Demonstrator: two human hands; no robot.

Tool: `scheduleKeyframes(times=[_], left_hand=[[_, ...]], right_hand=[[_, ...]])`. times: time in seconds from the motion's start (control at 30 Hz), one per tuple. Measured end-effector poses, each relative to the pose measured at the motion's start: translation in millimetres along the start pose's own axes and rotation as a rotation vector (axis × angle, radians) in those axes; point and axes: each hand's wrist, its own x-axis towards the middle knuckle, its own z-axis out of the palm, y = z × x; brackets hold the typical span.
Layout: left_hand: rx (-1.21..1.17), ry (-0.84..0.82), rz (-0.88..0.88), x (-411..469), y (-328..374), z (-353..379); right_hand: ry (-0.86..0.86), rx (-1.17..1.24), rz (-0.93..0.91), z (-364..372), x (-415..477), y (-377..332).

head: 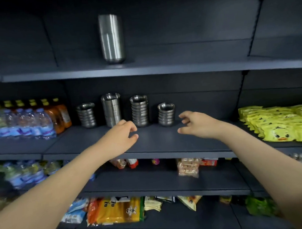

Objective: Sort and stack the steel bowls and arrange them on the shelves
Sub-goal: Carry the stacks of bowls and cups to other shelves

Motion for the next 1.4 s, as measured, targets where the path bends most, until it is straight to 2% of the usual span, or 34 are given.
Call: scheduleKeyframes(times=[0.17,0.33,0.53,0.9,1.07,1.23,1.4], left_hand=[[0.128,-0.017,0.049,-60.0,7.7,-71.0],[0.320,0.046,0.063,-91.1,7.8,-136.9],[0.346,0.084,0.024,-89.9,-0.2,-185.6],[0.408,0.159,0.061,9.7,-4.3,-232.5],[0.448,0.162,0.020,60.9,-21.7,-238.9],[0.430,0.152,0.000,108.3,-56.0,-238.7],[0.523,0.120,0.033,174.9,-98.7,-239.3]], right_hand=[[0.036,-0.101,-0.022,-13.7,-54.1,-71.0],[0.121,-0.175,-0.030,-31.3,-83.7,-127.3],[0.138,-0.261,-0.065,-56.7,-75.1,-166.7],[0.225,-0.355,-0.215,-118.3,24.7,-192.4],[0.241,-0.376,-0.242,-139.8,82.2,-195.1],[0.220,-0.388,-0.268,-134.6,143.1,-198.8],[0.197,-0.411,-0.258,-119.0,222.4,-198.6]])
